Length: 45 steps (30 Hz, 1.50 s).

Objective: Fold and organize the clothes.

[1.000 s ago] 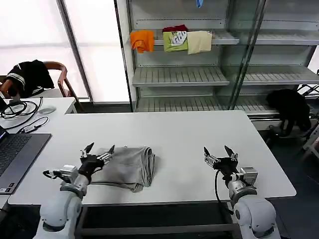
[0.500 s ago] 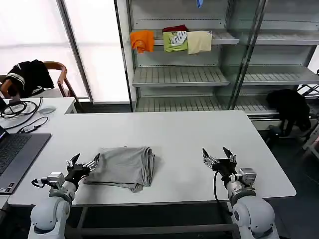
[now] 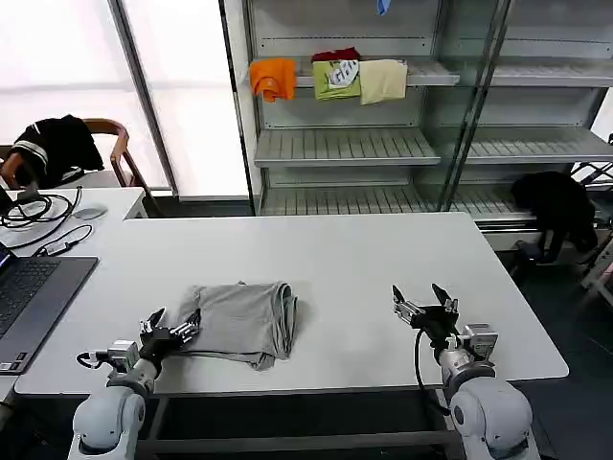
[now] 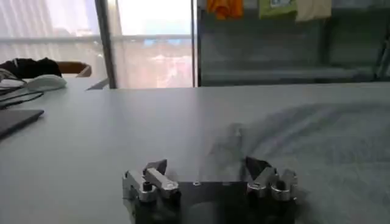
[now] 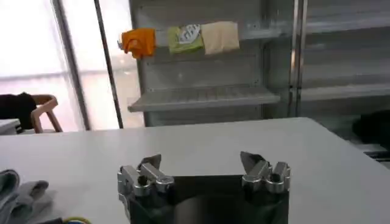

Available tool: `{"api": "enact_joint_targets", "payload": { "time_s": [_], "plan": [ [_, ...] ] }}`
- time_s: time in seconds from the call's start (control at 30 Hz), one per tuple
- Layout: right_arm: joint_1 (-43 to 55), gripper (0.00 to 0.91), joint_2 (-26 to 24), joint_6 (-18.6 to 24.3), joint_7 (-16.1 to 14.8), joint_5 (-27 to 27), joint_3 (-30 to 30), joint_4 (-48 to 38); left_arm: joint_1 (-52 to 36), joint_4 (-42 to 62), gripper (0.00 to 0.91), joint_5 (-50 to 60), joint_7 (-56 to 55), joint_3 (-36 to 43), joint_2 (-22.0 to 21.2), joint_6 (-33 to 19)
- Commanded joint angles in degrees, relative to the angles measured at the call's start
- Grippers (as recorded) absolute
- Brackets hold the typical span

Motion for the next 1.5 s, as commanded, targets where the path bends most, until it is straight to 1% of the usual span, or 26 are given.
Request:
{"api": "enact_joint_targets", "payload": {
  "time_s": [0.03,0.1,0.23,0.47,0.63,0.77,0.87,0.9,0.93,1.03,1.13,1.23,1.3,1.4,1.47,1.5],
  "plan": [
    [0.25,0.907,0.03,-0.18,0.17,0.36,-0.03,0.05,0.55,0.0,0.02,1.73,2.04,0.12,-0.09,2.62],
    [0.4,0.907,0.03,-0.24,0.25,0.42,0.0,0.07,0.57,-0.55,0.02,0.18,2.87,-0.1,-0.15,4.24],
    [0.55,0.907,0.0,-0.33,0.25,0.57,0.13,0.14,0.67,-1.14,0.02,-2.01,4.25,-0.43,-0.24,5.54],
    [0.43,0.907,-0.54,-0.14,-0.11,0.57,0.41,0.48,0.82,-1.74,0.01,-6.13,4.77,-0.65,-0.53,5.2],
    [0.02,0.907,-0.69,0.34,-0.72,0.61,0.54,0.84,0.77,-1.62,0.01,-5.41,4.32,-1.89,-0.33,0.31],
    [-0.32,0.907,-0.82,0.43,-0.69,0.59,0.75,0.76,0.34,-2.52,0.01,0.3,4.39,-5.56,1.1,-2.06],
    [-0.01,0.907,-1.23,0.52,-0.39,0.61,0.85,0.0,-0.52,-3.76,0.0,4.35,5.42,-10.98,4.8,-2.71],
    [0.11,0.907,-1.22,0.53,-0.29,0.65,0.89,-0.27,-0.88,-4.02,0.01,7.05,5.96,-12.58,6.01,-3.12],
    [0.2,0.907,-1.18,0.56,-0.25,0.71,0.9,-0.48,-1.27,-4.17,0.0,10.27,6.87,-14.63,7.02,-3.75],
    [0.43,0.907,-0.94,0.67,-0.15,0.72,0.6,-1.01,-2.9,-4.61,0.0,17.08,9.71,-18.7,12.69,-5.31],
    [0.79,0.907,-0.45,0.73,-0.15,0.66,0.16,-1.45,-5.23,-4.79,0.0,21.28,12.34,-21.44,18.44,-5.97],
    [1.11,0.907,-0.18,0.8,-0.14,0.64,-0.09,-1.9,-7.43,-4.86,0.0,23.44,13.46,-21.95,23.36,-5.8],
    [1.23,0.907,-0.19,0.84,-0.14,0.63,-0.17,-2.16,-8.72,-5.17,0.0,23.31,13.8,-21.15,25.51,-4.68],
    [1.1,0.907,-0.24,1.05,-0.23,0.69,0.0,-2.41,-8.87,-6.37,0.01,23.41,14.9,-20.0,27.58,-3.95],
    [0.74,0.907,-0.42,1.5,-0.32,0.7,0.22,-2.69,-8.08,-7.74,0.01,24.97,15.07,-19.2,27.03,-3.88],
    [0.61,0.907,-0.5,1.6,-0.36,0.73,0.32,-2.77,-6.94,-8.24,0.01,26.02,15.11,-18.46,25.88,-4.17]
  ]
}}
